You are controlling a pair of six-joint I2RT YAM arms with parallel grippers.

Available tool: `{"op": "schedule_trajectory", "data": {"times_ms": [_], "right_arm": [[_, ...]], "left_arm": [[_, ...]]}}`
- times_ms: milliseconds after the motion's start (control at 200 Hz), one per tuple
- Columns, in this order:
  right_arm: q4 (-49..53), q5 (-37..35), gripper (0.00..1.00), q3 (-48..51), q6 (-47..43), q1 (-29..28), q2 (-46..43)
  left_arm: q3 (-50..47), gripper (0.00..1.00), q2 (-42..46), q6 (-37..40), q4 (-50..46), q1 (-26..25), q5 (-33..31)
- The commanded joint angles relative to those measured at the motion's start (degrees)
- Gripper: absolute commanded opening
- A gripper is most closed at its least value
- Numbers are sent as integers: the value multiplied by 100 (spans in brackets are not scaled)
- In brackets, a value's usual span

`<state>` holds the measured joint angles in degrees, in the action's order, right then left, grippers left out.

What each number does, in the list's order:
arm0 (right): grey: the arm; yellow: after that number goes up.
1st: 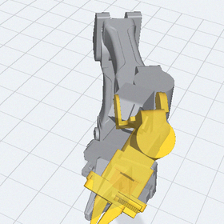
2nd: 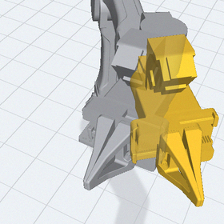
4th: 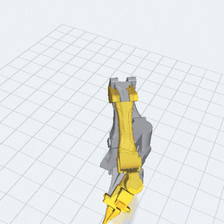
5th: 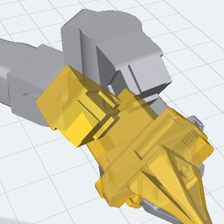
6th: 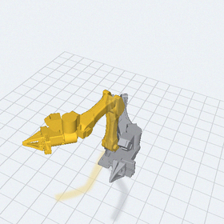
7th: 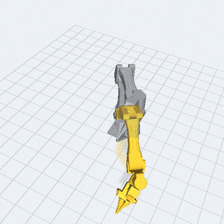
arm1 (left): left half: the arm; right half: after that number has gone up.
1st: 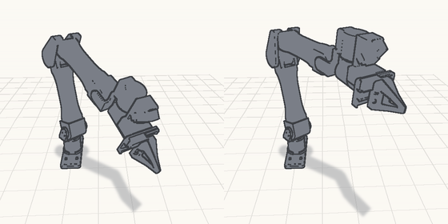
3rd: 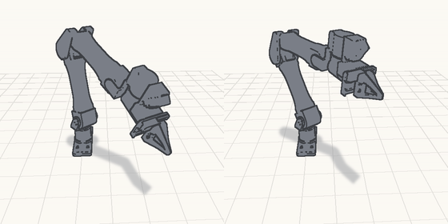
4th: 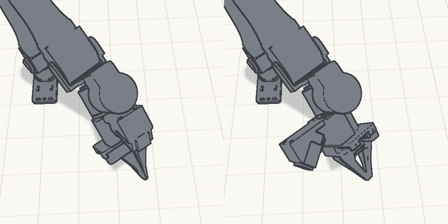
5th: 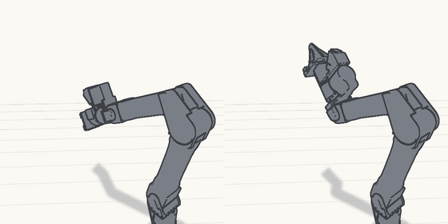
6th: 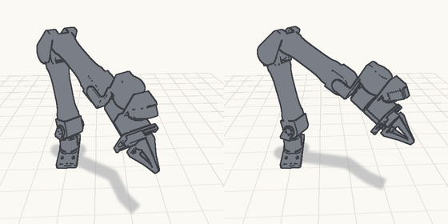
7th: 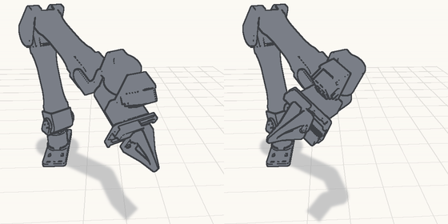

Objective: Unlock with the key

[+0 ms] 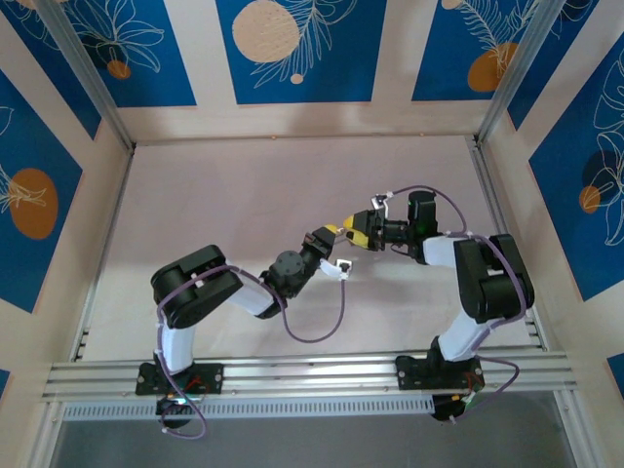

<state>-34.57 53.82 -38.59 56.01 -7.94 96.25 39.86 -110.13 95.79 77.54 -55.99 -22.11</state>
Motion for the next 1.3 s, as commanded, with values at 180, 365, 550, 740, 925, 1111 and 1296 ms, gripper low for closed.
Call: {"op": "schedule_trajectory", "data": {"times_ms": [180,365,550,740,925,1111,1296], "right_arm": [[-1450,511,51,93,825,-83,68],[-1465,635,39,104,912,-80,-51],[-811,570,28,81,592,-40,-252],[-542,522,21,52,467,-46,-292],[-412,458,20,14,408,-63,-293],[-95,302,15,-48,269,-41,-333],[-160,320,12,-99,325,-39,-337]], "left_arm": [[49,0,-26,-68,308,-61,-13],[83,0,-53,-71,311,-60,-38],[84,0,-44,-34,308,-61,-66],[92,0,-53,27,307,-61,-59],[93,0,-44,63,309,-75,-39],[86,0,-53,85,310,-95,-74],[44,0,-44,80,311,-132,-66]]}}
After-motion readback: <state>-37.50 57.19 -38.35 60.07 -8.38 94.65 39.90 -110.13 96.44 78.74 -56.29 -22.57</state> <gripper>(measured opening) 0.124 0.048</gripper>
